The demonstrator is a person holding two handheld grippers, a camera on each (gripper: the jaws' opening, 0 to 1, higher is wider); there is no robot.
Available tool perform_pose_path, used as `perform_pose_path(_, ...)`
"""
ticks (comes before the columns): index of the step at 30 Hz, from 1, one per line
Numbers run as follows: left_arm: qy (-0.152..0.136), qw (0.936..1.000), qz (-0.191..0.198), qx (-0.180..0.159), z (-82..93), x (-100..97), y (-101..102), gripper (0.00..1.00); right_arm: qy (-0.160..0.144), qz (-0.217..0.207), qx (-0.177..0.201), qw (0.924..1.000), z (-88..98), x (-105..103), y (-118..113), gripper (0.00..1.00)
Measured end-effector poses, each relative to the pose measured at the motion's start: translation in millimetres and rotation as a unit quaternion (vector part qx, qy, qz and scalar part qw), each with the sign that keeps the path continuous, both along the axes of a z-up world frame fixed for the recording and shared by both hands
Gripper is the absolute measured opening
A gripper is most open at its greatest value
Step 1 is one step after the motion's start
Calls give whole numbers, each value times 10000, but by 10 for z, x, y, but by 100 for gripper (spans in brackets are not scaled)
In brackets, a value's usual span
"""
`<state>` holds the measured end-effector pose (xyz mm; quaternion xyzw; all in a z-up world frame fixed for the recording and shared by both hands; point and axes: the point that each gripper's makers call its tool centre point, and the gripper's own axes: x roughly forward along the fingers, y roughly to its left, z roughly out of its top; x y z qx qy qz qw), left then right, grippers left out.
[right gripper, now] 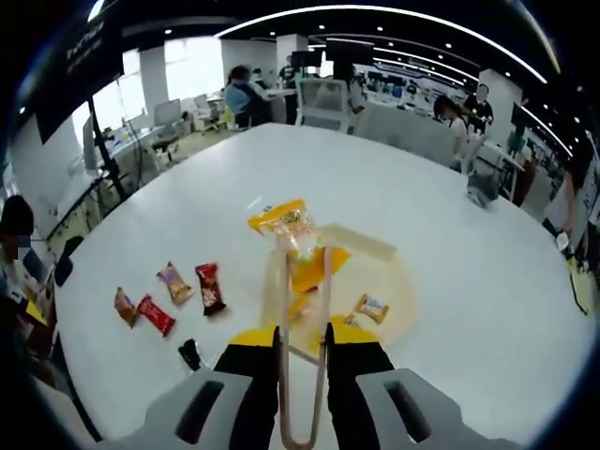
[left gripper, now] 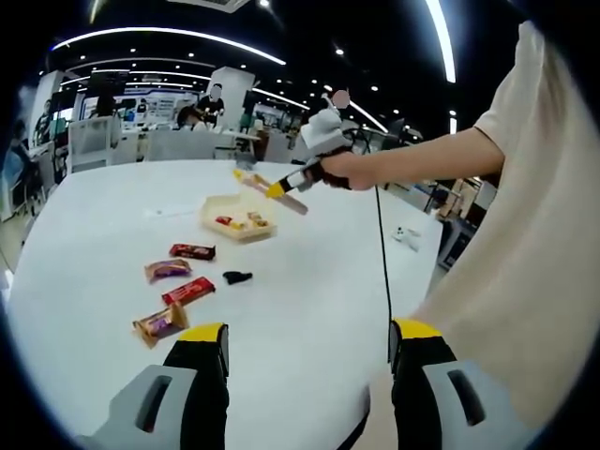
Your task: Place the target food into the container with the food tongs after gripping and lifting it, then release it inside without dropping or visibly crushing the food.
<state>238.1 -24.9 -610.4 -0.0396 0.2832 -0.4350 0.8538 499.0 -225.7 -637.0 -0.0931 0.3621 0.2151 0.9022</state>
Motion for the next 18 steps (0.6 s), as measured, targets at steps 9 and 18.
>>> perform_pose_path(9, 7, 10000, 8, 14, -5, 6, -1, 70, -50, -16, -20, 10000, 38, 80, -39, 18)
perform_pose_path(18, 35, 10000, 25, 25, -18, -4, 3, 69, -34, -40, -17, 10000, 31, 153, -75, 18)
